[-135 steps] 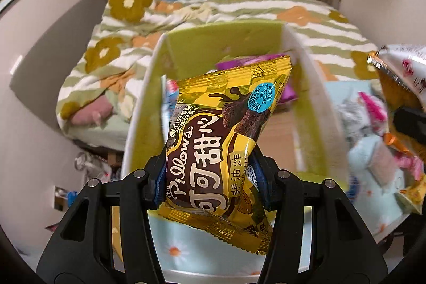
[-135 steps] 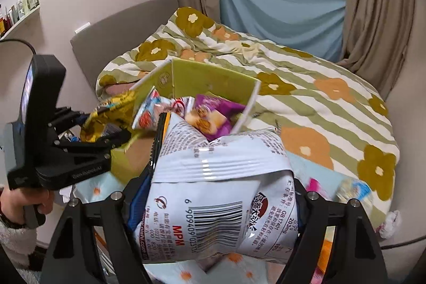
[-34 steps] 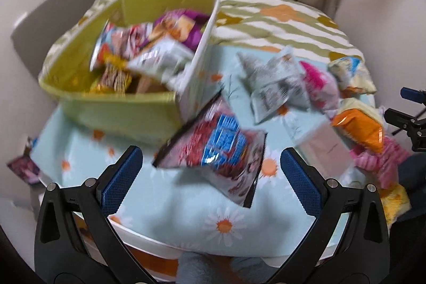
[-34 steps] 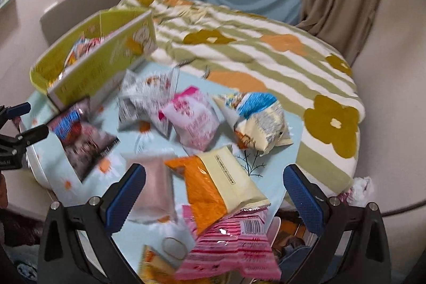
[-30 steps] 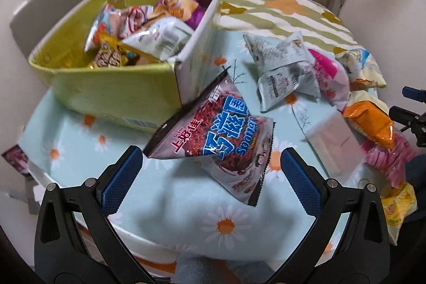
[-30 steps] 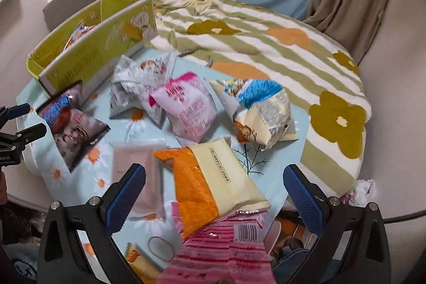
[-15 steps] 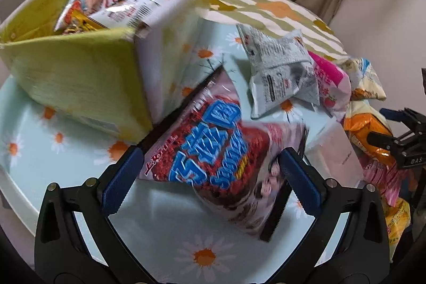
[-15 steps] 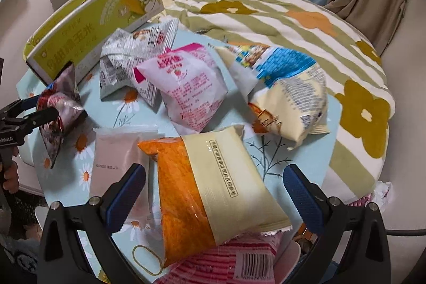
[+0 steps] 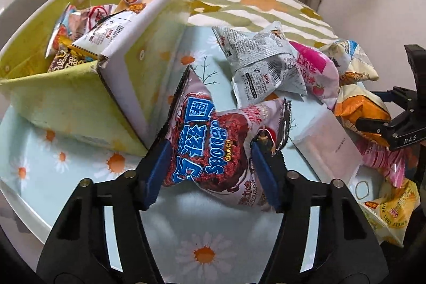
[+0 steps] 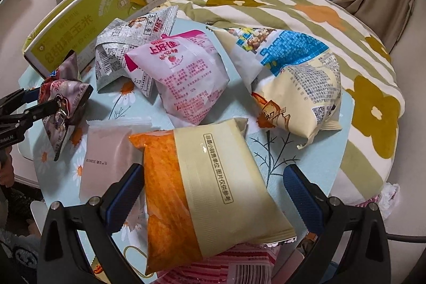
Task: Organize snacks
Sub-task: 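Grasp the red-blue Spoon bag with the left gripper while the right grasps the orange-cream bag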
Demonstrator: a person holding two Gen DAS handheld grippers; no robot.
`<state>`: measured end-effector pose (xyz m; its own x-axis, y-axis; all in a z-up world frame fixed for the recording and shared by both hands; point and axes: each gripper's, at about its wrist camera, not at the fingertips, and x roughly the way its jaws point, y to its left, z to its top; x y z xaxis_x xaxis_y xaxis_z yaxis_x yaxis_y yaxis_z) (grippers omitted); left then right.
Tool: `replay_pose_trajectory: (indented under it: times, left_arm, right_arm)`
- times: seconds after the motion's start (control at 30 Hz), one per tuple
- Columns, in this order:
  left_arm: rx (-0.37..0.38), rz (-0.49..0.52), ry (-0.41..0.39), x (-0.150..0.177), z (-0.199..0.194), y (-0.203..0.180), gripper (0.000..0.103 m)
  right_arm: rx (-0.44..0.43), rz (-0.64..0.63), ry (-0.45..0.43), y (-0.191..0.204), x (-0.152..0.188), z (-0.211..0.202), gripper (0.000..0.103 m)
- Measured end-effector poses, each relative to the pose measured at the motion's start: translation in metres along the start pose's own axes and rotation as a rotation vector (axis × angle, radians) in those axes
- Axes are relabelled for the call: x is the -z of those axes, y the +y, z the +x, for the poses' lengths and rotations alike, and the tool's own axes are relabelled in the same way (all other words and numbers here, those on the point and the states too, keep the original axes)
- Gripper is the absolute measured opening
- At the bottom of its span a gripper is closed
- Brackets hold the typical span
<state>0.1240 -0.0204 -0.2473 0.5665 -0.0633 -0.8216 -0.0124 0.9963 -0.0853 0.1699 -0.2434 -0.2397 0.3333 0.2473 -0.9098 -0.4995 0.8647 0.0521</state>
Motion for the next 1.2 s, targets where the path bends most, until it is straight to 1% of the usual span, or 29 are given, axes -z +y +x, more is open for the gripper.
replay_pose_trajectory:
  times: [0.07,0.2,0.23,0.3,0.33,0.37,0.43,0.47,0.5,0.53,0.57,0.6,0.63,0.67,0.73,0.8,0.87,0.93,1.03,1.13,1.2]
  left_arm:
    - [0.000,-0.002,-0.001,-0.001,-0.004,0.000,0.053]
    - [-0.002,0.000,0.001,-0.004,-0.011,-0.002,0.044]
    - [-0.001,-0.002,-0.002,-0.002,-0.015,0.002,0.040]
    - [0.000,-0.004,-0.007,-0.002,-0.019,0.002,0.029]
    - [0.000,-0.004,-0.015,-0.003,-0.022,0.002,0.023]
    - [0.003,-0.001,-0.017,-0.004,-0.024,0.002,0.021]
    - [0.004,0.008,-0.013,-0.005,-0.025,0.002,0.021]
    - [0.007,0.003,-0.010,-0.005,-0.026,0.003,0.021]
    - [0.006,-0.009,-0.008,-0.004,-0.028,0.005,0.023]
    - [0.008,-0.033,0.000,-0.003,-0.030,0.008,0.030]
    - [0.018,-0.065,0.007,-0.001,-0.033,0.011,0.059]
    - [0.027,-0.105,0.000,0.003,-0.037,0.016,0.084]
    - [0.032,-0.139,-0.033,0.006,-0.044,0.019,0.102]
    - [0.041,-0.164,-0.052,0.009,-0.049,0.023,0.103]
    - [0.042,-0.184,-0.038,0.010,-0.051,0.027,0.103]
    - [0.030,-0.160,0.007,0.009,-0.042,0.028,0.103]
    - [0.037,-0.143,0.016,0.008,-0.034,0.029,0.103]
    - [0.067,-0.149,0.034,0.003,-0.023,0.030,0.103]
    - [0.137,-0.186,0.044,-0.001,-0.007,0.036,0.103]
    - [0.191,-0.209,0.080,-0.002,0.012,0.038,0.103]
    - [0.212,-0.204,0.098,0.000,0.021,0.035,0.086]
  right_arm:
    - [-0.002,-0.004,0.002,-0.001,0.001,-0.001,0.103]
    - [-0.005,-0.009,0.003,-0.002,0.001,-0.003,0.103]
    - [-0.005,-0.010,0.003,-0.003,0.002,-0.004,0.103]
    - [-0.009,-0.014,0.007,-0.004,0.002,-0.004,0.103]
    - [-0.013,-0.019,0.011,-0.004,0.001,-0.004,0.100]
    - [-0.015,-0.024,0.016,-0.003,0.001,-0.003,0.095]
    - [-0.020,-0.042,0.031,-0.001,0.000,-0.001,0.089]
    - [-0.022,-0.052,0.037,0.000,-0.001,0.001,0.088]
    - [-0.017,-0.063,0.042,0.002,-0.001,0.003,0.088]
    - [-0.010,-0.077,0.046,0.005,-0.001,0.004,0.088]
    - [-0.002,-0.091,0.049,0.007,-0.001,0.005,0.088]
    - [0.002,-0.099,0.049,0.009,-0.001,0.005,0.088]
    - [0.002,-0.105,0.046,0.010,-0.001,0.005,0.088]
    - [0.001,-0.107,0.046,0.011,-0.001,0.005,0.088]
    - [-0.003,-0.104,0.047,0.011,-0.001,0.005,0.088]
    - [-0.004,-0.101,0.045,0.011,-0.001,0.005,0.088]
    - [-0.004,-0.102,0.041,0.013,-0.002,0.005,0.088]
    - [-0.001,-0.107,0.041,0.014,-0.003,0.006,0.088]
    - [0.006,-0.111,0.046,0.017,-0.003,0.008,0.088]
    - [0.008,-0.117,0.055,0.018,-0.003,0.009,0.088]
    - [0.008,-0.124,0.065,0.019,-0.002,0.012,0.087]
